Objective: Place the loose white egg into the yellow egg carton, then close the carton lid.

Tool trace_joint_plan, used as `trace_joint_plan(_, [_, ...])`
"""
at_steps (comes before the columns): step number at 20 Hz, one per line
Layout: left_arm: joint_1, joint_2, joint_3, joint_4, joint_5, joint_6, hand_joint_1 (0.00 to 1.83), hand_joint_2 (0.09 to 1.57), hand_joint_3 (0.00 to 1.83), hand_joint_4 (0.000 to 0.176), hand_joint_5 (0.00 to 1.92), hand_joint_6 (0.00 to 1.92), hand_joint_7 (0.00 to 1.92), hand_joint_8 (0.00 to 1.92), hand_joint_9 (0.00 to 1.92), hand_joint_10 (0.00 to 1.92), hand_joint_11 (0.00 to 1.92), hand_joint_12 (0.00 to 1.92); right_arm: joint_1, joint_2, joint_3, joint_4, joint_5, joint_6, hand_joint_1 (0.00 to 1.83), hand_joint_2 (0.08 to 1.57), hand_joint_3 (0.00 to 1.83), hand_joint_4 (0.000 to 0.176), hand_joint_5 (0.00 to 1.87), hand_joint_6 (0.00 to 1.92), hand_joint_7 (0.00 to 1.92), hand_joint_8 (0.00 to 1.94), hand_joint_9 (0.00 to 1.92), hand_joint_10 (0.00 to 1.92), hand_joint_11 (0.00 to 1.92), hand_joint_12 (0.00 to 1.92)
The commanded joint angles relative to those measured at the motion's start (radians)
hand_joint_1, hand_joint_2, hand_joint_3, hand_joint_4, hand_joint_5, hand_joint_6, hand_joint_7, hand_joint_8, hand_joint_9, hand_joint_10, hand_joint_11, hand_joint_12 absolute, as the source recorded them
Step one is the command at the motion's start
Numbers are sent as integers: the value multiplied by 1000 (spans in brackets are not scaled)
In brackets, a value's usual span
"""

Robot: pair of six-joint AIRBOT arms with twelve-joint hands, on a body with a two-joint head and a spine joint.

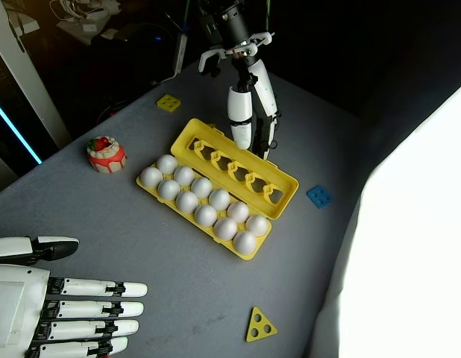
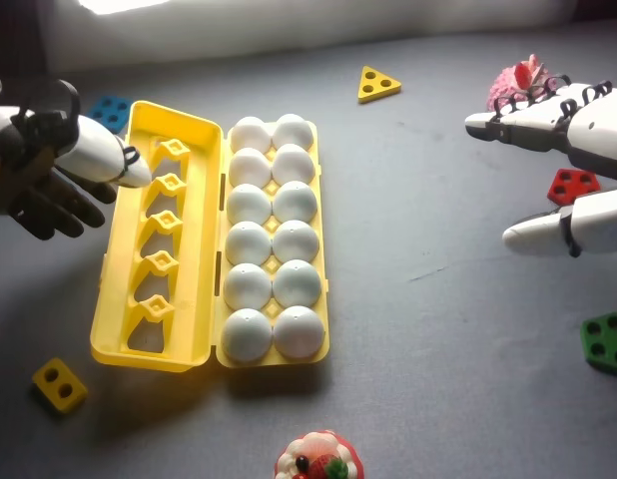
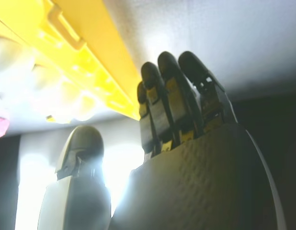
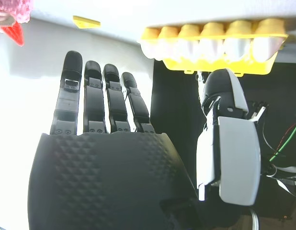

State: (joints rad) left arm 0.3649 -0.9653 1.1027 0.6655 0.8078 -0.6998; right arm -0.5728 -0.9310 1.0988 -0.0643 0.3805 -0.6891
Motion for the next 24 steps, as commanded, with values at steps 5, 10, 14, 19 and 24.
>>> trace_joint_plan(5, [25, -8, 7, 45, -51, -46, 282, 1338, 0, 0, 458, 9, 561, 6, 447, 144, 0, 1251, 4, 0, -9, 8, 120, 1, 404, 1081, 0, 0, 85, 5, 120, 0, 120, 6, 0, 464])
trace_joint_plan(10, [56, -11, 0, 45, -65, -102, 297, 1330, 0, 0, 475, 12, 569, 5, 455, 156, 0, 1279, 4, 0, -10, 8, 129, 1, 403, 1079, 0, 0, 92, 5, 136, 5, 126, 7, 0, 380])
trace_joint_plan(14, [70, -15, -16, 45, -67, -140, 294, 1333, 0, 0, 456, 1, 563, 1, 434, 155, 0, 1292, 4, -3, -12, 8, 132, 1, 396, 1084, 1, 0, 62, 0, 113, 2, 108, 0, 0, 340])
trace_joint_plan(19, [76, -22, -40, 43, -75, -170, 262, 1342, 4, 0, 440, 3, 551, 2, 429, 167, 0, 1280, 3, -5, -12, 8, 132, 1, 417, 1076, 0, 0, 81, 6, 130, 3, 121, 5, 0, 453])
trace_joint_plan(24, [13, -35, -37, 47, -75, -147, 325, 1326, 0, 0, 452, 6, 557, 4, 416, 182, 0, 1272, 4, -5, -13, 8, 134, 1, 369, 1101, 4, 0, 54, 6, 101, 3, 95, 3, 0, 270])
